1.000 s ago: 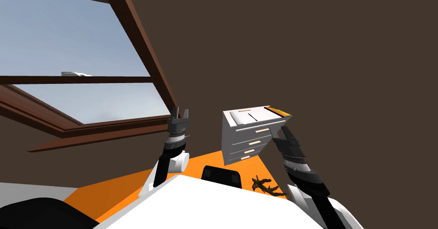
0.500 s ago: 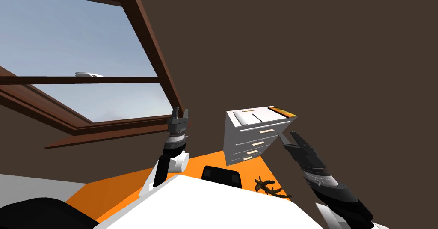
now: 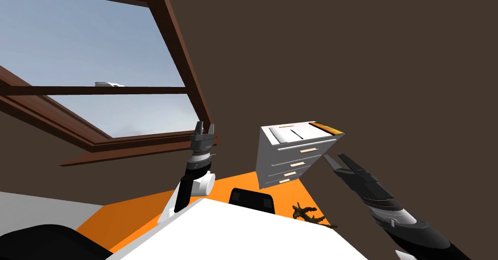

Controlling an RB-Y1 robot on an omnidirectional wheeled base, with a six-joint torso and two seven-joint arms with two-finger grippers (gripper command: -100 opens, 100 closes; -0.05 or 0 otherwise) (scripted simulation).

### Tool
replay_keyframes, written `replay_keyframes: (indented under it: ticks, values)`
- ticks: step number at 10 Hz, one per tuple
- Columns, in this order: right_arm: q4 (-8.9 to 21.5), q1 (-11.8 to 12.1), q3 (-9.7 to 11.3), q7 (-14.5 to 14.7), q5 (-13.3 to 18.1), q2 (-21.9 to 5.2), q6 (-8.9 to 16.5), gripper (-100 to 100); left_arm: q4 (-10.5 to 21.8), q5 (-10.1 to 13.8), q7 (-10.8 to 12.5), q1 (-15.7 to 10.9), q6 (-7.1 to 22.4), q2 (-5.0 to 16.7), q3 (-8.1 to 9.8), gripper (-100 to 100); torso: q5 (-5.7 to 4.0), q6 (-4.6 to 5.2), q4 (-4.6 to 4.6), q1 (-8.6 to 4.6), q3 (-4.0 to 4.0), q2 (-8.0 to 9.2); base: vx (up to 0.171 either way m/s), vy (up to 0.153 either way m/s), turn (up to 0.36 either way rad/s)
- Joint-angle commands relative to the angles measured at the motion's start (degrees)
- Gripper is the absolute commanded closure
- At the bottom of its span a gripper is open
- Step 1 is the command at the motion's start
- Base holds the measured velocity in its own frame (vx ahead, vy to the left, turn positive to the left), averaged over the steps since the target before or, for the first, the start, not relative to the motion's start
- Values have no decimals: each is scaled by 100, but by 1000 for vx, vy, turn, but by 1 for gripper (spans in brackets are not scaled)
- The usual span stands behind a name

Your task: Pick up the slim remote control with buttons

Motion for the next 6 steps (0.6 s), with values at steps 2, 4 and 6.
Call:
replay_keyframes:
  ticks: [2,4,6]
  values:
    - [154,152,-269,-307,180,-354,-217,-100,0,0,0,0,0,0,0,0,1,0,0,5,-1,-2,12,64,32]
    - [294,291,-515,-570,345,-666,-404,-100,0,0,0,0,0,0,0,0,1,-1,-1,4,-3,-6,15,61,42]
    - [432,436,-761,-836,522,-989,-590,-100,0,0,0,0,0,0,0,0,1,0,0,6,0,0,0,62,36]
